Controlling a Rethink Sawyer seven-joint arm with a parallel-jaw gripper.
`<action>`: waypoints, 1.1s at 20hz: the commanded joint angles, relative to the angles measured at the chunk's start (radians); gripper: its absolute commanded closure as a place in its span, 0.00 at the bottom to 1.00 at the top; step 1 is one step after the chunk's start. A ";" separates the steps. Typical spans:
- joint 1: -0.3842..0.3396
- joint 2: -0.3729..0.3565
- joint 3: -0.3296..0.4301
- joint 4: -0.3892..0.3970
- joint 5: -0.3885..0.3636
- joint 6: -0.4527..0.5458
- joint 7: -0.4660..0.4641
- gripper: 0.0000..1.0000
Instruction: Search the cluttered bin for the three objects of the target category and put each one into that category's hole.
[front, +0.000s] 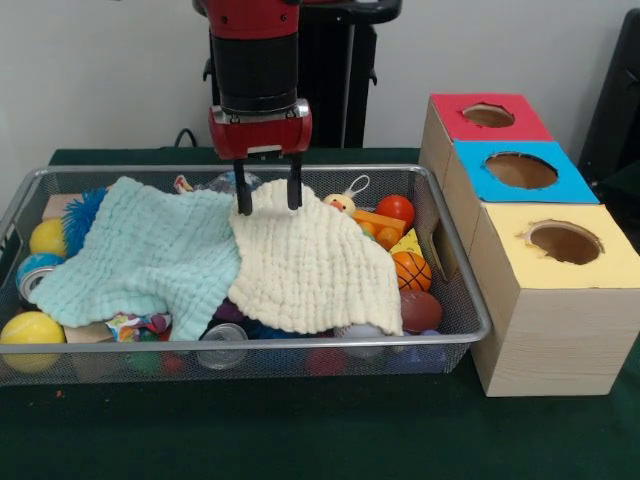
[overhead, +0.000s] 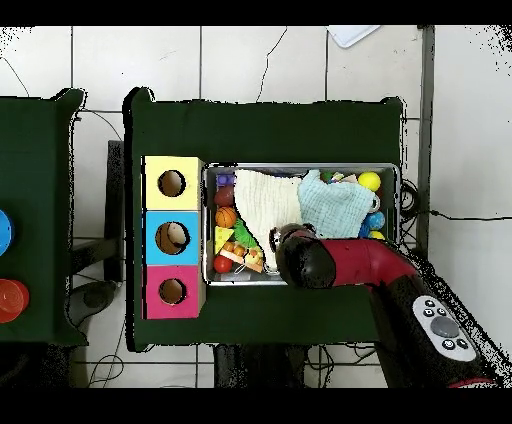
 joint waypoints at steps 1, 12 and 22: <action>-0.033 0.063 0.151 -0.118 -0.129 0.108 -0.277 0.00; 0.133 0.233 -0.089 -0.264 -0.363 0.061 -0.088 0.00; 0.260 0.243 -0.218 -0.314 -0.466 0.017 0.045 0.00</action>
